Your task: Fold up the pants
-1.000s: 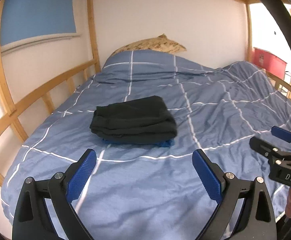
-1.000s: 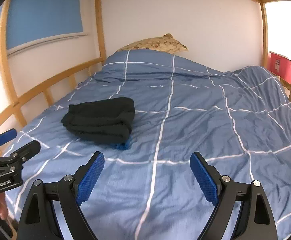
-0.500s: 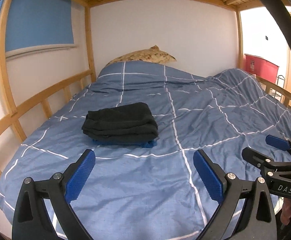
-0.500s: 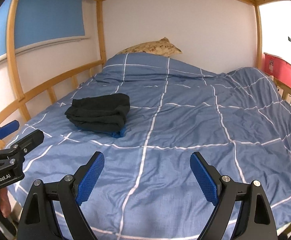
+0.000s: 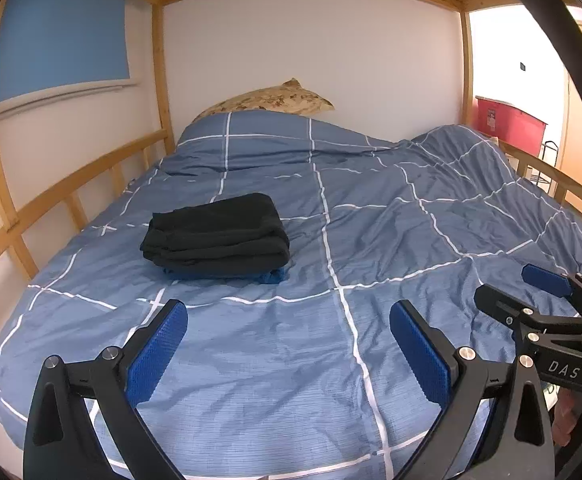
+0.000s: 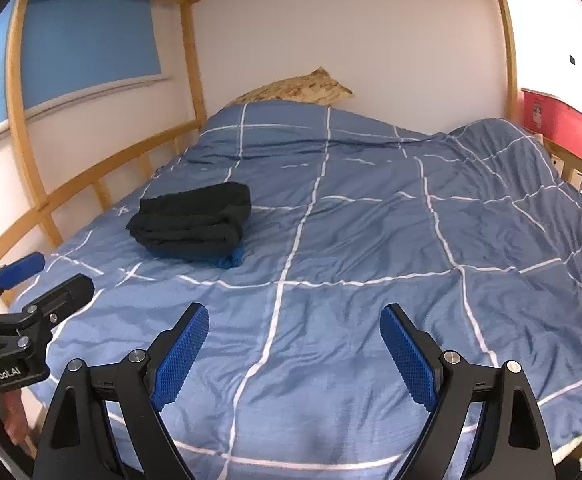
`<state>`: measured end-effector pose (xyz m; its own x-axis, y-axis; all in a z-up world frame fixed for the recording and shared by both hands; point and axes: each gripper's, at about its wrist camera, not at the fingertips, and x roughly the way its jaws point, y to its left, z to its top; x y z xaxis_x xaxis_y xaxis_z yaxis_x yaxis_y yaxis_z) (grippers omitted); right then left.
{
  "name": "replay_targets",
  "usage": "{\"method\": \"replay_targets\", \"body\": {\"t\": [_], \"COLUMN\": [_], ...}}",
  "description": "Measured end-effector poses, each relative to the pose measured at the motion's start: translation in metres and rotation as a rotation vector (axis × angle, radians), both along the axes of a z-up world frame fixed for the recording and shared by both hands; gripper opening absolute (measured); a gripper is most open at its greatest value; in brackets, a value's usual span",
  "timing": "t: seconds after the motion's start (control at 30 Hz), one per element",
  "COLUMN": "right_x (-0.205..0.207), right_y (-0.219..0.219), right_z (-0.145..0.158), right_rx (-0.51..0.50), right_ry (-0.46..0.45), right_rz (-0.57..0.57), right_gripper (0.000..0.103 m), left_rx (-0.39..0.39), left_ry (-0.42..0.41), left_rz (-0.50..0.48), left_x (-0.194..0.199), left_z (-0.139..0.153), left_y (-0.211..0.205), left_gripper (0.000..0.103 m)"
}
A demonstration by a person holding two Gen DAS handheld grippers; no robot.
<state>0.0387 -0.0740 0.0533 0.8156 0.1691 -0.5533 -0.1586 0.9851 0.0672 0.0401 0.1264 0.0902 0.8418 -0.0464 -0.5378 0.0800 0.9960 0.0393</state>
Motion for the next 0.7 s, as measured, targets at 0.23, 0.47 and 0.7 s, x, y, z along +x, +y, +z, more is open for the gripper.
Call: {"method": "replay_targets", "body": {"t": [0.23, 0.47, 0.7], "right_x": [-0.001, -0.003, -0.004], "right_y": [-0.010, -0.011, -0.011], "right_z": [0.003, 0.003, 0.004], "right_rx": [0.021, 0.024, 0.023], "right_ry": [-0.005, -0.005, -0.013], "right_rz": [-0.016, -0.020, -0.009], "right_gripper": [0.088, 0.088, 0.088], "left_rx": [0.006, 0.011, 0.017], "left_ry": [-0.035, -0.046, -0.057], "left_rz": [0.002, 0.002, 0.006], "left_x": [-0.004, -0.007, -0.010], "left_z": [0.005, 0.006, 0.007], "left_y": [-0.005, -0.006, -0.007], "left_gripper": [0.103, 0.103, 0.103]}}
